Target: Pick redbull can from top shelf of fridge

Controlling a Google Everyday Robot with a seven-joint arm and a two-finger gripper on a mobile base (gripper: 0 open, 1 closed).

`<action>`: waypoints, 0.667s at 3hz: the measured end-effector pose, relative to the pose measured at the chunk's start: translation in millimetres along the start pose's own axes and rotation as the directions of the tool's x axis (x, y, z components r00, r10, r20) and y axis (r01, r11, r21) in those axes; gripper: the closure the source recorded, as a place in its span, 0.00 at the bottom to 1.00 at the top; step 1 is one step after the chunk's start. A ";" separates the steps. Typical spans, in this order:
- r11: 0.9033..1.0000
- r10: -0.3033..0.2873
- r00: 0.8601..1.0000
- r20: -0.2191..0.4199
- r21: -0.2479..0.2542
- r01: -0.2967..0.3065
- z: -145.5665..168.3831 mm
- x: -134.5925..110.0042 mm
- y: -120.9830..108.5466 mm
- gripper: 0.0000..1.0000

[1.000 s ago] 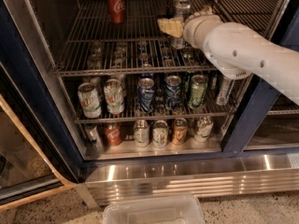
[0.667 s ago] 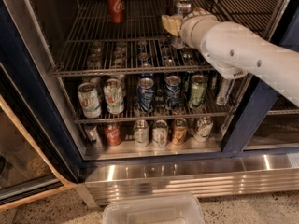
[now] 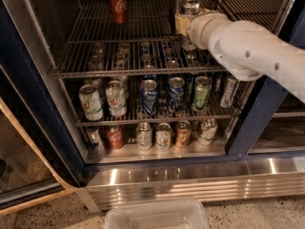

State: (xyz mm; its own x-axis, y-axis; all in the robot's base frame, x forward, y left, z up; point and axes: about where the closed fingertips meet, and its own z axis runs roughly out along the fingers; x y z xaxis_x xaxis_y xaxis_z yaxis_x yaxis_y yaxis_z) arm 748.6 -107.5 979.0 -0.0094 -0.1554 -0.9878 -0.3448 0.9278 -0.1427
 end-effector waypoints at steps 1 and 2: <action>0.998 -0.002 1.000 0.006 -0.067 0.002 -22.1 -19.7 6.0 1.00; 0.988 0.007 1.000 0.006 -0.154 -0.006 -48.8 -40.9 17.3 1.00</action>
Offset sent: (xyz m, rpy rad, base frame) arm -0.0940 0.0057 0.0617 0.0190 0.0536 0.2752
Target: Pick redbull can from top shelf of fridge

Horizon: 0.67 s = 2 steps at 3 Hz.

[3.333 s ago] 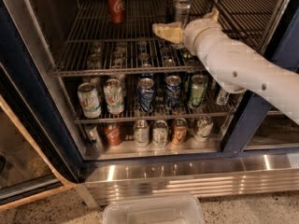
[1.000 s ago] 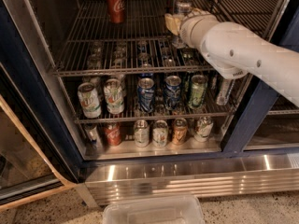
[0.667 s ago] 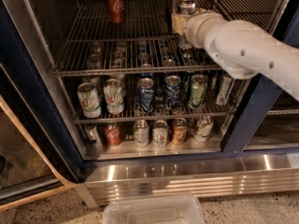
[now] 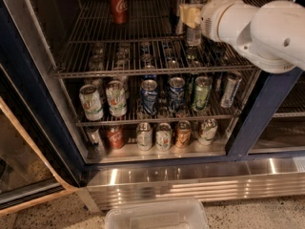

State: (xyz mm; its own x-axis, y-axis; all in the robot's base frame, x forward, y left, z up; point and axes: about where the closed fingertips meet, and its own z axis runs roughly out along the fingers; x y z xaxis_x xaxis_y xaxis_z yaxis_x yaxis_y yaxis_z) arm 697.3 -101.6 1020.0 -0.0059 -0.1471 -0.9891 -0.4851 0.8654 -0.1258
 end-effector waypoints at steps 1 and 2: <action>0.999 0.000 1.000 -0.016 -0.036 -0.001 -2.6 3.4 8.6 1.00; 0.999 -0.001 1.000 -0.018 -0.043 0.000 -3.7 2.6 13.0 1.00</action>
Offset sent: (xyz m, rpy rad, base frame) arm -0.0064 0.0056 -0.0043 -0.0072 0.0194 0.0335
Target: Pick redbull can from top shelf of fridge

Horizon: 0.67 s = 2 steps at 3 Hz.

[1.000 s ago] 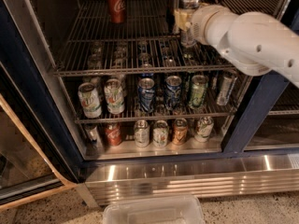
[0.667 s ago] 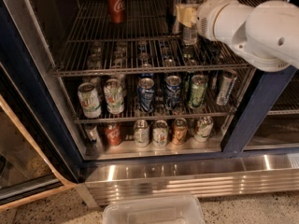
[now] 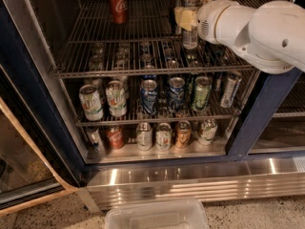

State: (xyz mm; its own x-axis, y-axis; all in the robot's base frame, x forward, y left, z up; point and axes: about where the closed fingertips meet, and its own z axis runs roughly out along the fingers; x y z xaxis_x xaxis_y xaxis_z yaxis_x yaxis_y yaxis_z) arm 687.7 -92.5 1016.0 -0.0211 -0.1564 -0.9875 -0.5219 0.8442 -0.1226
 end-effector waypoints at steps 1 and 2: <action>1.000 0.006 1.000 0.011 -0.016 -0.005 -11.4 -5.0 17.4 1.00; 0.998 0.028 0.999 0.044 -0.057 -0.025 -36.3 -19.3 52.0 1.00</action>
Offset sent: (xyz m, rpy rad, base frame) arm -0.1149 0.0508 0.0264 0.1071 -0.0310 0.1172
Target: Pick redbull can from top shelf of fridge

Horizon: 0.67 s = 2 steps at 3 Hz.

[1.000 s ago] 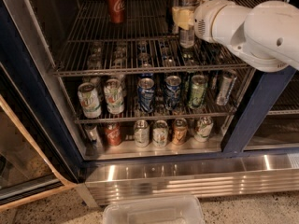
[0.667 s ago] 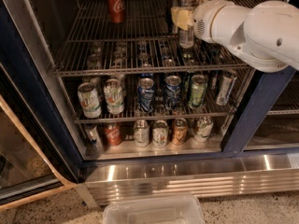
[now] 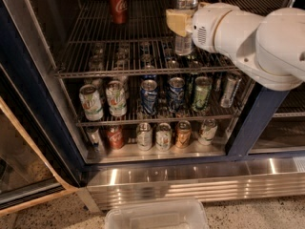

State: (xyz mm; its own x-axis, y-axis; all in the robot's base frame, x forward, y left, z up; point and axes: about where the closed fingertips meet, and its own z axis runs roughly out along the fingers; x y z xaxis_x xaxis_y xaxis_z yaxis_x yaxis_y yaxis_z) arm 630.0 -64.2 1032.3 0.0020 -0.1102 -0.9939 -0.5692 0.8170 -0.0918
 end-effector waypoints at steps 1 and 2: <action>0.998 0.012 1.000 0.013 -0.064 -0.011 -16.3 -15.8 40.4 1.00; 0.989 0.022 1.000 0.002 -0.145 -0.021 -32.2 -29.8 76.4 1.00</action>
Offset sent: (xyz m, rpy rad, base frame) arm -0.1069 0.0627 0.0319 0.0388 0.0666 0.2267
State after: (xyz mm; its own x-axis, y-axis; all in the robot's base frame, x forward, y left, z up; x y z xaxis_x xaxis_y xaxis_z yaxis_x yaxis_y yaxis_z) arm 560.0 -16.7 1056.9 -0.0083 -0.0910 -0.9958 -0.6825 0.7284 -0.0609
